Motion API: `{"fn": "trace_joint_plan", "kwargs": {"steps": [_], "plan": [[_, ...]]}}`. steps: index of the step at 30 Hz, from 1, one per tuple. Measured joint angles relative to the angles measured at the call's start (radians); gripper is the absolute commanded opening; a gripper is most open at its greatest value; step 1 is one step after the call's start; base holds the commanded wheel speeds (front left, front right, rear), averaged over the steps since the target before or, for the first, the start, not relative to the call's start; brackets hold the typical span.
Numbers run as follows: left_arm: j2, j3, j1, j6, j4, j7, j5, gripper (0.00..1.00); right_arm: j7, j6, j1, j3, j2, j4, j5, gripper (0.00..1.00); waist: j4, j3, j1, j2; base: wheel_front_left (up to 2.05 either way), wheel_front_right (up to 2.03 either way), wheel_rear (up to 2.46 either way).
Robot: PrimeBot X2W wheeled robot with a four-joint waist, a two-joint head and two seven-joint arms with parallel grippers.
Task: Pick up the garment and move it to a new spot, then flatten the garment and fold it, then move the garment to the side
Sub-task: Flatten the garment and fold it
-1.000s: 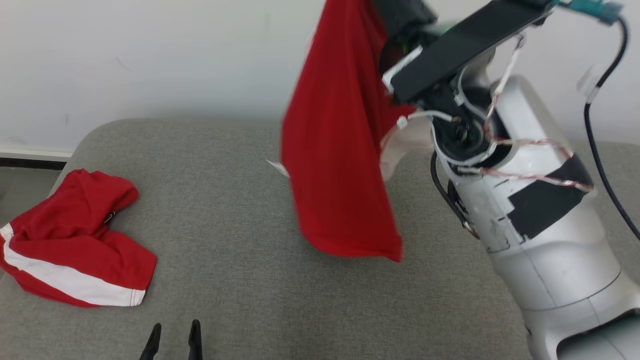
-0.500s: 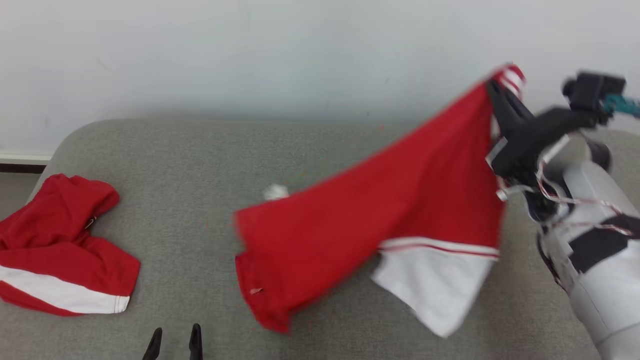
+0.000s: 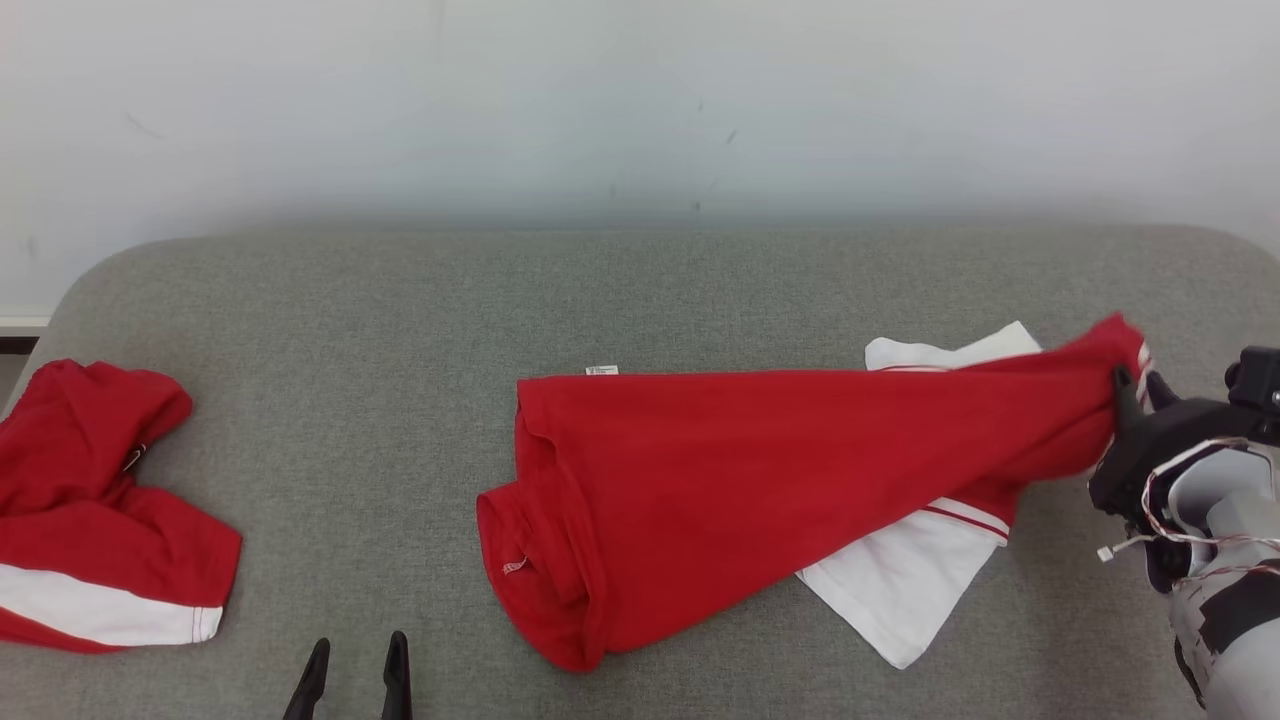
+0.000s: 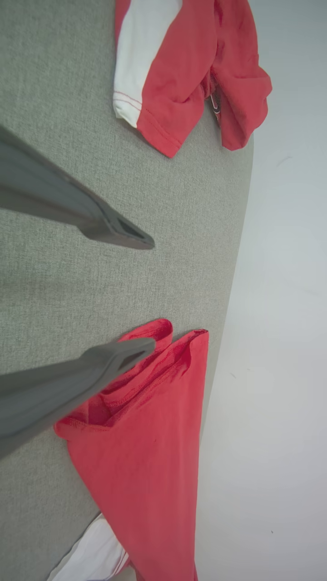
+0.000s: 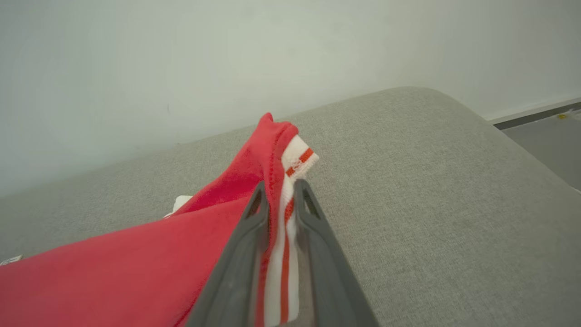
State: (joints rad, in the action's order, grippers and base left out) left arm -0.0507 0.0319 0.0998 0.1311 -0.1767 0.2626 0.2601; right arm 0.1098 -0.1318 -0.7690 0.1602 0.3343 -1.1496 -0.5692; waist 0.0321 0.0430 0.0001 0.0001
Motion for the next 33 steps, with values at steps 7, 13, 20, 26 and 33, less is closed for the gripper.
{"fn": "trace_joint_plan", "kwargs": {"steps": [7,13,20,26,33], "plan": [[0.000,0.002,0.000,0.000,-0.001,0.000,0.000,1.00,0.095,0.000,0.007,-0.002,0.004,-0.092,0.161,1.00,-0.001,-0.011,0.0000,0.0000,0.00,0.00,0.00],[0.000,0.002,0.006,0.000,0.002,0.000,0.000,1.00,0.150,0.000,0.073,-0.007,-0.051,0.005,0.302,1.00,0.004,-0.029,0.0000,0.0000,0.00,0.00,0.00],[0.000,-0.006,0.024,0.000,0.007,0.000,0.007,1.00,0.154,0.000,0.449,-0.123,-0.197,0.467,0.471,1.00,0.006,-0.051,-0.0001,-0.0001,0.00,0.00,0.00],[0.000,-0.005,0.025,0.000,0.005,0.000,0.012,1.00,0.029,0.000,0.701,-0.165,-0.267,0.631,0.508,1.00,0.006,-0.062,-0.0001,0.0000,0.00,0.00,0.00],[0.000,-0.005,0.027,0.000,0.002,0.000,0.017,1.00,-0.202,0.000,0.758,-0.172,-0.282,0.761,0.423,1.00,-0.008,-0.064,-0.0001,-0.0001,0.00,0.00,0.00]]}}
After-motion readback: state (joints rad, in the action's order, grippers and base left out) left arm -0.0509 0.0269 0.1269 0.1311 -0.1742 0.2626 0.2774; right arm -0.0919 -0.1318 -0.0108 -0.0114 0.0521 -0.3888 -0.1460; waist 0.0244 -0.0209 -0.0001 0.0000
